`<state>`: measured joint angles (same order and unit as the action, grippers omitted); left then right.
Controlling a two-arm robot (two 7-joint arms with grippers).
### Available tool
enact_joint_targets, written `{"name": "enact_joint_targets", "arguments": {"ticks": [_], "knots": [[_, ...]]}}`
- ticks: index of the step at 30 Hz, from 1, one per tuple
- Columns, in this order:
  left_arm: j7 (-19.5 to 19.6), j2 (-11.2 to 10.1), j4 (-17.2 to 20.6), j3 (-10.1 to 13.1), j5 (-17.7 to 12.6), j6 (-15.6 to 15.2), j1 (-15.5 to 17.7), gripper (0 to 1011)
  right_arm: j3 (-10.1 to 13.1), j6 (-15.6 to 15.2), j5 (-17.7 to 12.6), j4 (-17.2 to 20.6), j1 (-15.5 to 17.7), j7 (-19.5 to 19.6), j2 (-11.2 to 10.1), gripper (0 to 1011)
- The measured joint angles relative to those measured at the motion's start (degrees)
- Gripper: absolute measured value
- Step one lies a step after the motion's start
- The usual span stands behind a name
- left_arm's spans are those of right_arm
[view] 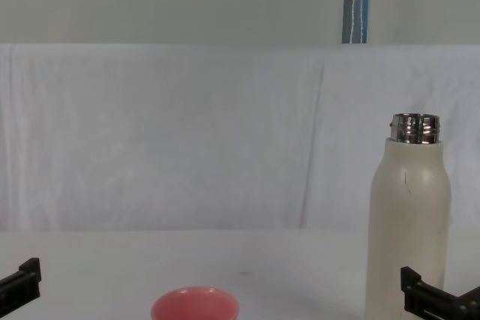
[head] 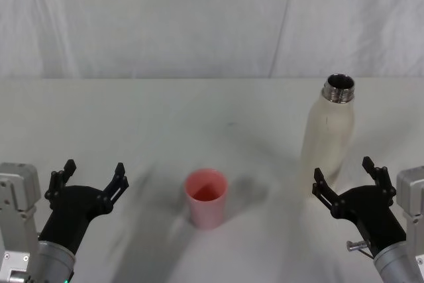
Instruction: Grasp the thermos with one hand and pour water into the cup lid.
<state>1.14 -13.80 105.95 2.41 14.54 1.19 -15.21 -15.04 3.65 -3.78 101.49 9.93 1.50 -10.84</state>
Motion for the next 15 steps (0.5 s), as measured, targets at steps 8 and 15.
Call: {"name": "enact_joint_targets", "arguments": {"ticks": [8, 15], "knots": [[0.00, 0.00, 0.00, 0.00, 0.00, 0.00, 0.00, 1001, 0.00, 0.00, 0.00, 0.00, 0.00, 0.00, 0.00, 1002], [0.00, 0.00, 0.00, 0.00, 0.00, 0.00, 0.00, 1001, 0.00, 0.00, 0.00, 0.00, 0.00, 0.00, 0.00, 1002]]}}
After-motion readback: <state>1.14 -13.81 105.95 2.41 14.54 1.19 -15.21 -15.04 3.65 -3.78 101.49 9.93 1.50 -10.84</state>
